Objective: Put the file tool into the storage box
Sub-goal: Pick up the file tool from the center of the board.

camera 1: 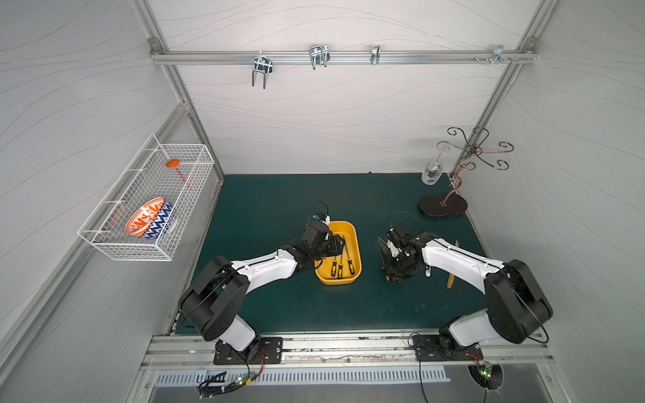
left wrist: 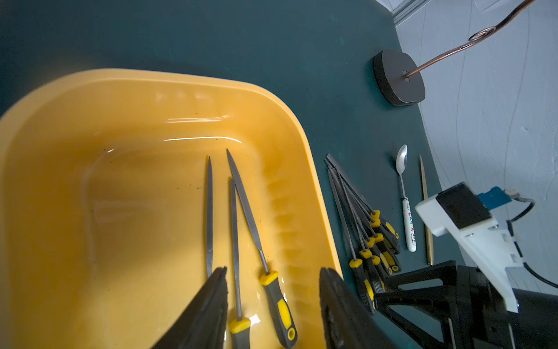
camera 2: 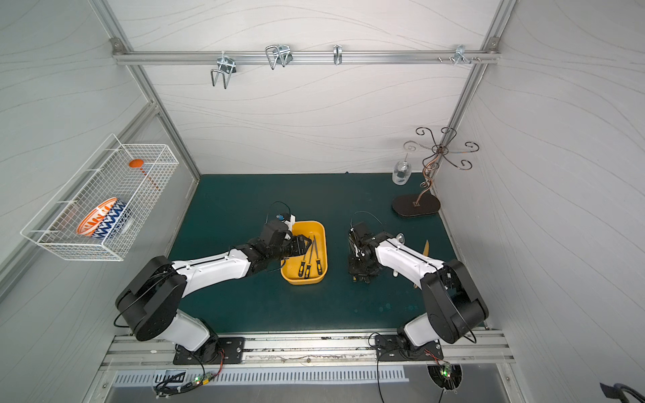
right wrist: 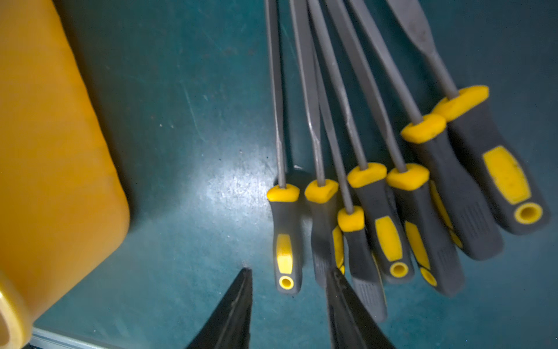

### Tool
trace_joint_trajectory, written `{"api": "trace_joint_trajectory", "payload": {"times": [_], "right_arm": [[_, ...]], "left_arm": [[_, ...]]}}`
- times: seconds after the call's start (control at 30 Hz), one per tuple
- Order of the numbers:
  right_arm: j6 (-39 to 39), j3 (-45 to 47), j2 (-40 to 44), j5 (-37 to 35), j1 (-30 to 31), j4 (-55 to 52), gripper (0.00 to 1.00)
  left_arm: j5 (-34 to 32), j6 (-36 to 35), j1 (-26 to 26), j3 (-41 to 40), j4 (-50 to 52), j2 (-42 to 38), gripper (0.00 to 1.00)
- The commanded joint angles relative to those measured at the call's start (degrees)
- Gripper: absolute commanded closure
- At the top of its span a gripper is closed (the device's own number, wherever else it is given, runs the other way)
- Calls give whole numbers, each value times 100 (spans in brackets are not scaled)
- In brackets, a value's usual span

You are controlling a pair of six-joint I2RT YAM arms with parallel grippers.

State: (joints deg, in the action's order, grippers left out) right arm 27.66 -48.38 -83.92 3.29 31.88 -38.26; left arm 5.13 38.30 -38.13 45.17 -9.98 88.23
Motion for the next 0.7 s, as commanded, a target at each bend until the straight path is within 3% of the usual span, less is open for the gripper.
{"api": "trace_joint_trajectory", "payload": {"times": [0.0, 0.67], "right_arm": [[55, 57, 104, -45, -46, -164, 55], [136, 142, 378, -27, -246, -331, 53]], "left_arm": [[-61, 7, 12, 3, -217, -165, 46], [-117, 43, 7, -124, -322, -288, 44]]}}
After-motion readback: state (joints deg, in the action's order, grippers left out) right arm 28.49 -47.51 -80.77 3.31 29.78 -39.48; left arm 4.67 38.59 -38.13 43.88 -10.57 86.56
